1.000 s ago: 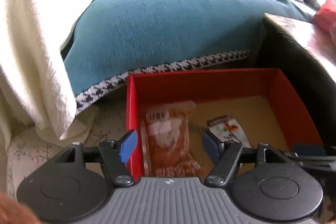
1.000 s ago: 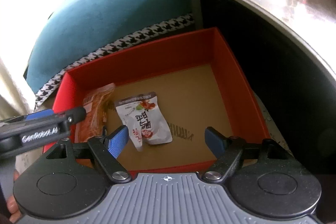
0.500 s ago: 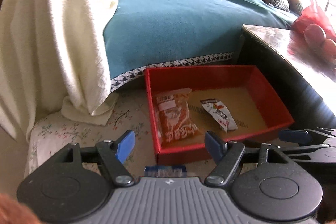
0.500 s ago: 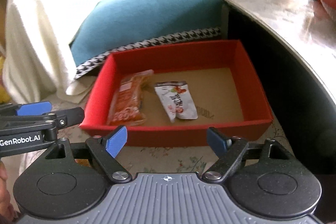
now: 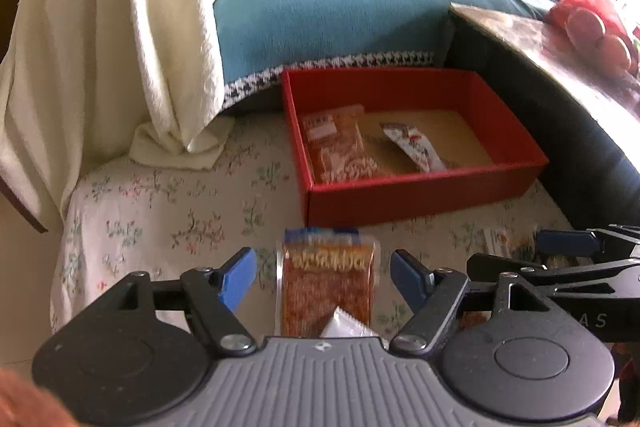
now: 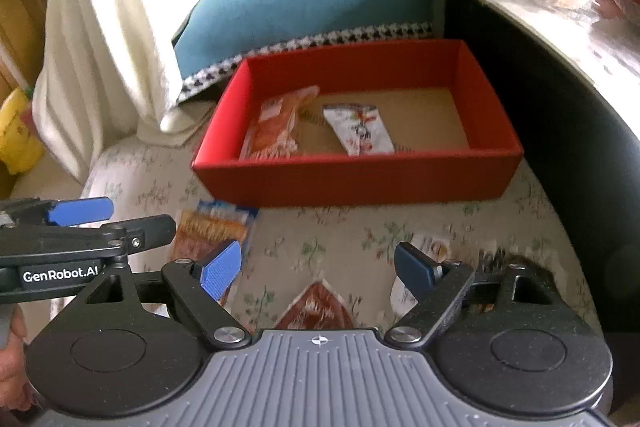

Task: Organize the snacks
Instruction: 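Move both tools back from the red box over the snack pile, then close the left tool on the white noodle-strip pouch and lift it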

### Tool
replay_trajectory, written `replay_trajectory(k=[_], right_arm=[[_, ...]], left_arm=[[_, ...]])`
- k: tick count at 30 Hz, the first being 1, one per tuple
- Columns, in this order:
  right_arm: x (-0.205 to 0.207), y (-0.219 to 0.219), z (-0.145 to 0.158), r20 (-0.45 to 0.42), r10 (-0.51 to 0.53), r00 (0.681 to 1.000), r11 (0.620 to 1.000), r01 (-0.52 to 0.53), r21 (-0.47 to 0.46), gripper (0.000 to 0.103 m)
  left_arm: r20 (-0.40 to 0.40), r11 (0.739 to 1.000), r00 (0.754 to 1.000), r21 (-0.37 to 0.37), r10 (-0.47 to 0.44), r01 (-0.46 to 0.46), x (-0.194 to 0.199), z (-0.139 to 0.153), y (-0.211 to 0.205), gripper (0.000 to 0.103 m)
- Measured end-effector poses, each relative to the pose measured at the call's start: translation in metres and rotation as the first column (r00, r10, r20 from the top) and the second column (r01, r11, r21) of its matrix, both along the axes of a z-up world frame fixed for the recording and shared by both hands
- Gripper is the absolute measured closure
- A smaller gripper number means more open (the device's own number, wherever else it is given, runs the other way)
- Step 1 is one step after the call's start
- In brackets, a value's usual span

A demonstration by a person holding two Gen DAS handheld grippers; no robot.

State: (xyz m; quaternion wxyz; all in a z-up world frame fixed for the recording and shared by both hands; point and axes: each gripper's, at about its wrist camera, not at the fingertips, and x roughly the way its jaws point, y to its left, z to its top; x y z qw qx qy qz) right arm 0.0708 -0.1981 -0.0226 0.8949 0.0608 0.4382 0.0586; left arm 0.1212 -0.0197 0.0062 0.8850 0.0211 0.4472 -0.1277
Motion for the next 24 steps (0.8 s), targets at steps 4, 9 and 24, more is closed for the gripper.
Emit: replay_trajectory(k=[4,9,24], right_arm=[[-0.013,0.005,-0.006,-0.017,0.012,1.0,1.0,-0.012,-0.008,0.015],[-0.026,0.011,-0.012,-0.04,0.027,0.999,0.999,-0.028,-0.021,0.015],[-0.051,0.031,-0.037,-0.148,0.131,0.98,0.987,-0.143,-0.075,0.013]], left_arm=[[-0.014,1.0,1.0,0.011,-0.013,0.013,-0.012,-0.005,0.003,0.035],[-0.041,0.999,0.999,0.02,-0.025,0.026,-0.024,-0.012,0.006,0.035],[-0.124,0.996,0.989,0.031,-0.08,0.084,-0.055,-0.038,0.018,0.035]])
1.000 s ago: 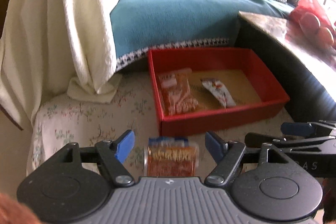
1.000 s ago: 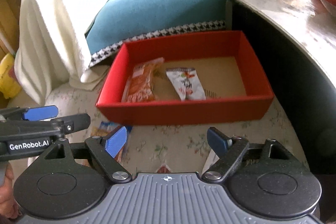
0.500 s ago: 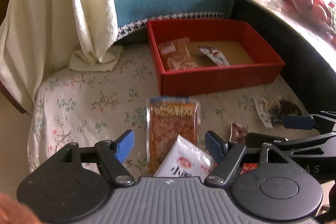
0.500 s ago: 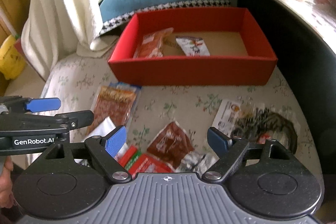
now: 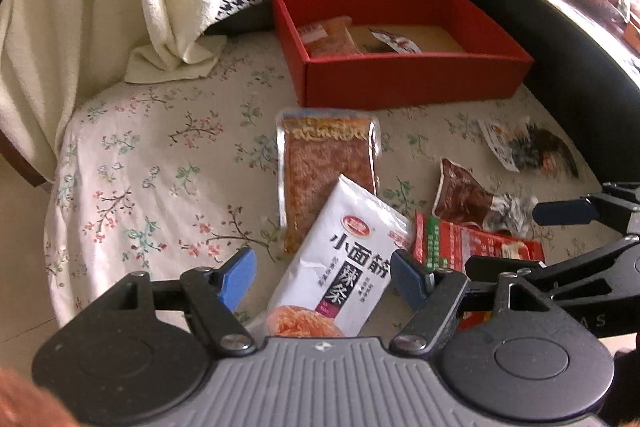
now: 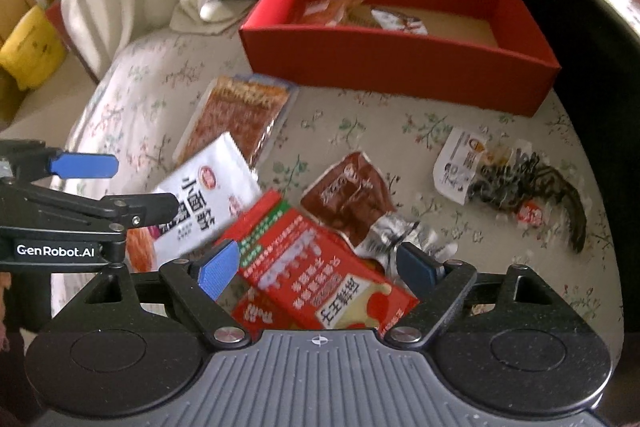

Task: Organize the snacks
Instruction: 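Close the left tool on the white noodle-strip pouch and lift it, then grasp the clear yellow stick snack with the right tool while the left tool holds the pouch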

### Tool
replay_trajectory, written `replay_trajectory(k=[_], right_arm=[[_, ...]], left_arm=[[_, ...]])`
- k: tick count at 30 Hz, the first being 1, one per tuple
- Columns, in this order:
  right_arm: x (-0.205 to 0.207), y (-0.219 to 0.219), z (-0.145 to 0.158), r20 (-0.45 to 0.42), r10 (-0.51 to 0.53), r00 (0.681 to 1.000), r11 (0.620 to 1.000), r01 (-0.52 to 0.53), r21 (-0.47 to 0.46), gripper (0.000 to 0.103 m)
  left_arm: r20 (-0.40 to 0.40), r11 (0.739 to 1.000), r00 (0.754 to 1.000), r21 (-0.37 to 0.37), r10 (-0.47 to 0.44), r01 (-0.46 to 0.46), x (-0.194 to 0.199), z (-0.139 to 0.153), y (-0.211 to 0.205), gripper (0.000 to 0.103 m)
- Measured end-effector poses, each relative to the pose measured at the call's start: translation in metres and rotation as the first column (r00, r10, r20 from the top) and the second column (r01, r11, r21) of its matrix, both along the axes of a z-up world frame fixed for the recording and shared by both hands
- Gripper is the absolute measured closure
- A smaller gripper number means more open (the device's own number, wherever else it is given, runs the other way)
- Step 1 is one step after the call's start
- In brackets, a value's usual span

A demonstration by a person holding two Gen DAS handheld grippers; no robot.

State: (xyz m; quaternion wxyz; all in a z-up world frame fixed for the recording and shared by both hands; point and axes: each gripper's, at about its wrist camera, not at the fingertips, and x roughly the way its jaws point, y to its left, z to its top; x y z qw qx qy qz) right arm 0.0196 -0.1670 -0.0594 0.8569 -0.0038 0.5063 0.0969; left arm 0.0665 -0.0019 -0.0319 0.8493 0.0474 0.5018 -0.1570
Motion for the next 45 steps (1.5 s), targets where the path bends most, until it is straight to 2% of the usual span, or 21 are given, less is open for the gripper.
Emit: replay_trajectory(k=[5,9,13,17,18,21,24,26,30,33,36,38,41,45], right_arm=[[-0.002,-0.005,0.001,-0.004,-0.001,1.0,1.0,0.001,-0.005,0.012],[-0.002,-0.009,-0.003,-0.02,0.001,1.0,1.0,-0.002,-0.015,0.011],[-0.005,-0.012,-0.005,-0.032,0.009,0.999,1.0,-0.01,-0.018,0.011],[-0.016,-0.007,0.0,-0.026,0.04,0.999,0.999,-0.04,-0.012,0.011],[-0.022,-0.004,0.001,-0.025,0.052,0.998,0.999,-0.052,-0.011,0.011],[-0.045,0.016,0.004,-0.014,0.142,0.99,0.99,-0.142,0.004,0.011],[-0.062,0.042,-0.003,-0.016,0.263,0.965,0.965,-0.263,-0.003,0.012],[-0.065,0.06,-0.015,-0.046,0.331,0.943,0.942,-0.332,-0.041,0.015],[-0.059,0.082,-0.039,-0.124,0.385,0.914,0.913,-0.397,-0.09,0.031],[-0.054,0.089,-0.044,-0.141,0.384,0.913,0.914,-0.397,-0.087,0.026],[-0.053,0.092,-0.035,-0.102,0.395,0.913,0.911,-0.404,-0.087,0.029],[-0.053,0.093,-0.029,-0.081,0.424,0.902,0.902,-0.428,-0.048,0.029],[-0.054,0.105,-0.038,-0.119,0.452,0.884,0.886,-0.46,-0.052,0.03],[-0.064,0.123,-0.05,-0.125,0.49,0.863,0.854,-0.504,-0.126,0.017]], left_arm=[[-0.072,0.998,0.996,-0.027,-0.055,0.053,0.004,-0.013,-0.004,0.035],[-0.092,0.996,0.993,0.035,-0.08,0.084,0.003,-0.026,-0.009,0.035],[-0.105,0.991,0.988,0.05,-0.114,0.12,0.005,-0.034,-0.016,0.03],[-0.126,0.987,0.984,0.088,-0.122,0.134,0.011,-0.046,-0.024,0.03],[-0.116,0.986,0.985,0.099,-0.125,0.137,0.01,-0.047,-0.026,0.032],[-0.083,0.982,0.987,0.113,-0.141,0.15,0.008,-0.045,-0.028,0.045],[-0.082,0.988,0.989,0.086,-0.119,0.126,0.011,-0.042,-0.023,0.053],[-0.093,0.992,0.99,0.059,-0.104,0.11,0.012,-0.039,-0.018,0.056],[-0.105,0.996,0.991,0.033,-0.081,0.085,0.011,-0.035,-0.009,0.058],[-0.107,0.998,0.992,0.006,-0.069,0.07,0.011,-0.032,-0.002,0.058],[-0.114,0.998,0.992,-0.043,-0.046,0.041,0.013,-0.027,0.009,0.059],[-0.113,0.998,0.993,-0.063,-0.035,0.028,0.013,-0.025,0.014,0.059],[-0.117,0.997,0.993,-0.071,-0.029,0.021,0.013,-0.024,0.016,0.059],[-0.113,0.996,0.993,-0.085,-0.037,0.028,0.011,-0.021,0.018,0.059]])
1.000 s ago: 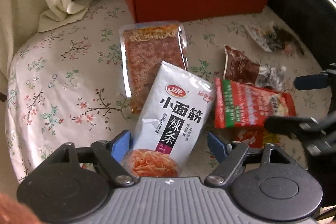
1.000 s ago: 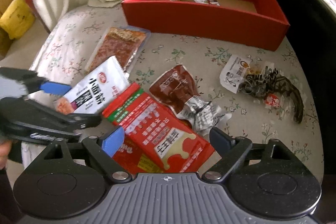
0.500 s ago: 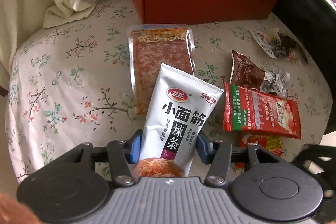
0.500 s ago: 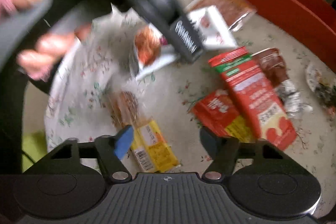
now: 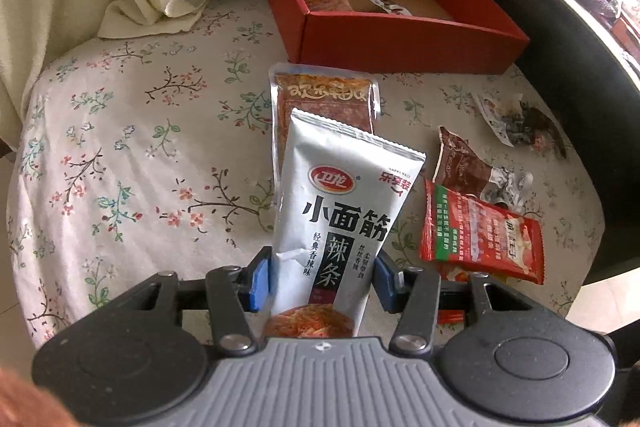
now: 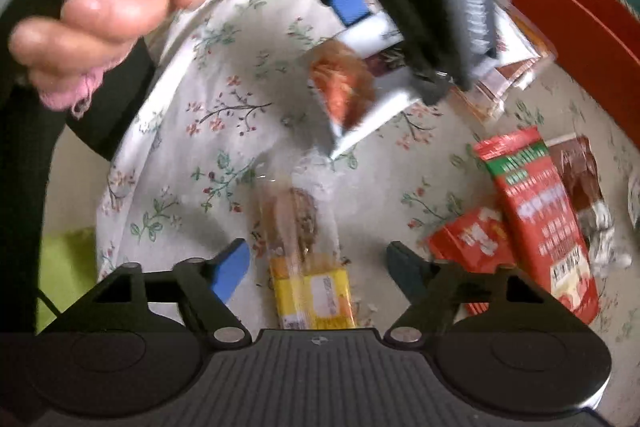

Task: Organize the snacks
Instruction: 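Grasp the clear yellow stick snack with the right tool while the left tool holds the pouch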

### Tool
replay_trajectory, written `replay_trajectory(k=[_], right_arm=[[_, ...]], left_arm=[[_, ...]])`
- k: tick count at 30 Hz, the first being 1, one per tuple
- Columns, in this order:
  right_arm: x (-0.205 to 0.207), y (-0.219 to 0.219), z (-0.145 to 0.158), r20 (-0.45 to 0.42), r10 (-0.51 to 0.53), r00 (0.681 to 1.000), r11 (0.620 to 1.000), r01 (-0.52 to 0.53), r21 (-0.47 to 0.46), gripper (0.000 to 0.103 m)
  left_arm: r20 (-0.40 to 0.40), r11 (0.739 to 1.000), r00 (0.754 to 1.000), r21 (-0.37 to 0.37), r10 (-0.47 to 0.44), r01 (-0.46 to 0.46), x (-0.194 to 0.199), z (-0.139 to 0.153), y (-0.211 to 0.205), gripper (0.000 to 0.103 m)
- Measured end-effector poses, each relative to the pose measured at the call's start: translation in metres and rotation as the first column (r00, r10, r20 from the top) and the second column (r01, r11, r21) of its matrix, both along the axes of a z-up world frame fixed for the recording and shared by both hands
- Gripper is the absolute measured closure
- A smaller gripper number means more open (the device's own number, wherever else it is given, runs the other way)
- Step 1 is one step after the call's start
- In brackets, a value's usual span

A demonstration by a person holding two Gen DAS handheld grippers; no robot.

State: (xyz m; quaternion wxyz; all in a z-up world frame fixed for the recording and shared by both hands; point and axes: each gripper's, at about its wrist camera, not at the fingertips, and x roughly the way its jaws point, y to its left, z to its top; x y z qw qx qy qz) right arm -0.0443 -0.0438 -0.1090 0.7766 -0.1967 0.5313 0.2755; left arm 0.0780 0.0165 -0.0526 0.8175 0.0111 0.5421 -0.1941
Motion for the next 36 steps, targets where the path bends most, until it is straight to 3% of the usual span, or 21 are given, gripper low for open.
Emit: replay_trajectory(k=[1,3,12,14,18,23,26,27,32,36], right_arm=[[0.0,0.003,-0.004,0.006,-0.014,1.0,1.0,0.014,-0.022,0.007],[-0.001,0.008,-0.013,-0.014,-0.011,1.0,0.998,0.01,-0.068,0.0],[-0.005,0.005,-0.013,-0.006,-0.064,0.998,0.995,0.063,-0.073,0.001],[-0.003,0.003,-0.009,-0.007,-0.086,0.996,0.993,0.086,-0.082,0.01],[-0.002,-0.002,0.001,-0.012,-0.111,0.994,0.991,0.109,-0.079,0.043],[0.0,-0.014,0.006,-0.037,-0.155,0.987,0.987,0.153,-0.055,0.051],[0.006,-0.026,0.012,-0.026,-0.202,0.979,0.979,0.201,-0.031,0.056],[0.007,-0.03,0.012,-0.022,-0.214,0.977,0.977,0.213,-0.026,0.056],[0.011,-0.031,0.007,-0.025,-0.216,0.976,0.976,0.216,0.0,0.051],[0.01,-0.024,0.01,-0.001,-0.21,0.978,0.978,0.21,0.006,0.029]], left_arm=[[-0.003,1.0,1.0,-0.003,0.003,-0.003,0.0,0.0,0.002,0.059],[-0.014,1.0,1.0,-0.015,0.015,-0.015,0.001,0.001,0.006,0.059],[-0.022,0.999,0.999,-0.032,0.024,-0.025,0.001,0.003,0.014,0.059],[-0.027,1.0,1.0,-0.01,0.015,-0.016,0.0,0.0,0.013,0.059],[-0.05,1.0,0.999,0.013,0.003,-0.002,0.001,-0.005,0.01,0.059],[-0.052,1.0,0.999,0.011,0.006,-0.005,0.001,-0.004,0.008,0.057],[-0.08,1.0,0.997,-0.002,0.019,-0.019,0.004,-0.006,0.011,0.042],[-0.087,1.0,0.996,-0.004,0.025,-0.025,0.005,-0.007,0.011,0.038],[-0.087,0.999,0.996,0.052,0.004,0.0,0.004,-0.015,0.0,0.036],[-0.036,0.989,0.999,0.141,-0.029,0.033,0.002,-0.021,-0.016,0.031]])
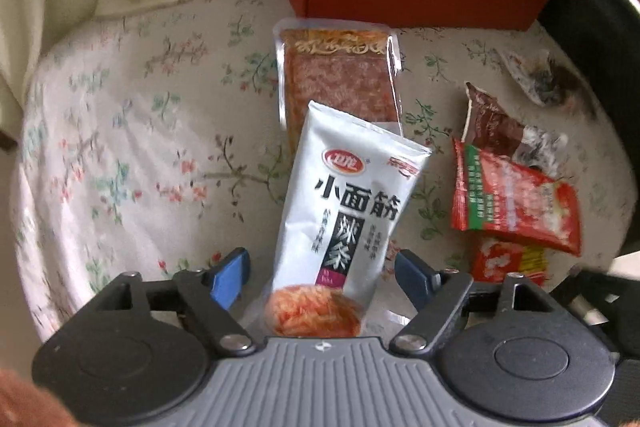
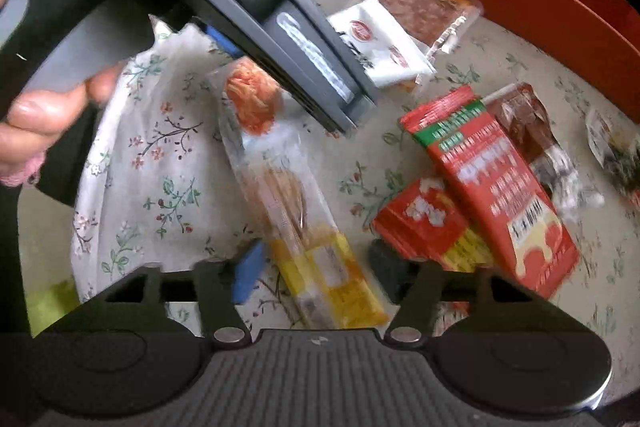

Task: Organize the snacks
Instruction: 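Grasp the clear yellow stick snack with the right tool while the left tool holds the pouch, then carry the white pouch and the stick snack with both tools over the red box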

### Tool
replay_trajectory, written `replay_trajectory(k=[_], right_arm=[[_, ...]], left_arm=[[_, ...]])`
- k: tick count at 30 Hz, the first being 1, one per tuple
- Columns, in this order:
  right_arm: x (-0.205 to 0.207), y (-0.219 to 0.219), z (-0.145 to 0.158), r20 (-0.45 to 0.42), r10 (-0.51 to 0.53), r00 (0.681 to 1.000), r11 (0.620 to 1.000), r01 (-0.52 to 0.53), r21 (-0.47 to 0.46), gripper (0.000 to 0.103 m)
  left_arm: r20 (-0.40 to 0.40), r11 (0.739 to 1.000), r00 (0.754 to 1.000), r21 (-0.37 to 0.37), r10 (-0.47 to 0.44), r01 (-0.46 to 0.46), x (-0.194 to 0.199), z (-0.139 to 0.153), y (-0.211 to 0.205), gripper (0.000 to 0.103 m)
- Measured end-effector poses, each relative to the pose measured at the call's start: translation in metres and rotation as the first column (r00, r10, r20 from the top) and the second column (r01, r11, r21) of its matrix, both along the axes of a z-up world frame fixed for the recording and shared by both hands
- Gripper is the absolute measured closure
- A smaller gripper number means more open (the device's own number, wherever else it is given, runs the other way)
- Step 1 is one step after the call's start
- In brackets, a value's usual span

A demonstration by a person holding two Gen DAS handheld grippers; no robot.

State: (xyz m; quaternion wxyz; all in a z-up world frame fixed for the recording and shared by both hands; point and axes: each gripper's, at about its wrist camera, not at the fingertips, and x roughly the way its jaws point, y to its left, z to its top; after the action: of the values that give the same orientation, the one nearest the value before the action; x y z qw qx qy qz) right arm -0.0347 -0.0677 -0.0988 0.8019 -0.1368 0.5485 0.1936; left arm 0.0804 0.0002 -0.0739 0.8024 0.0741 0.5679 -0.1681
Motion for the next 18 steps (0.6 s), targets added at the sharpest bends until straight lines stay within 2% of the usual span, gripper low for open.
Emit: replay_trajectory(k=[2,4,7,10,18], right_arm=[[-0.002,0.004,-0.002,0.017,0.015,1.0,1.0,-0.015,-0.026,0.031],[-0.005,0.005,-0.002,0.028,0.025,0.999,0.999,-0.024,-0.044,0.048],[-0.005,-0.007,0.003,-0.002,-0.029,1.0,0.999,0.029,0.019,0.064],[-0.007,-0.015,0.01,0.003,-0.06,0.998,0.997,0.06,0.046,0.068],[-0.003,-0.026,0.032,0.059,-0.131,0.99,0.983,0.122,0.14,0.069]], left_arm=[[0.03,0.999,1.0,0.037,0.004,-0.006,-0.001,0.0,-0.002,0.037],[0.058,0.998,0.998,0.055,-0.005,0.002,-0.003,0.003,-0.001,0.062],[0.052,0.999,0.999,0.048,0.012,-0.014,-0.005,0.006,0.004,0.065],[0.048,0.999,0.998,0.023,0.039,-0.04,-0.007,0.011,0.011,0.066],[0.083,0.993,0.992,-0.081,0.095,-0.089,-0.01,0.033,0.028,0.067]])
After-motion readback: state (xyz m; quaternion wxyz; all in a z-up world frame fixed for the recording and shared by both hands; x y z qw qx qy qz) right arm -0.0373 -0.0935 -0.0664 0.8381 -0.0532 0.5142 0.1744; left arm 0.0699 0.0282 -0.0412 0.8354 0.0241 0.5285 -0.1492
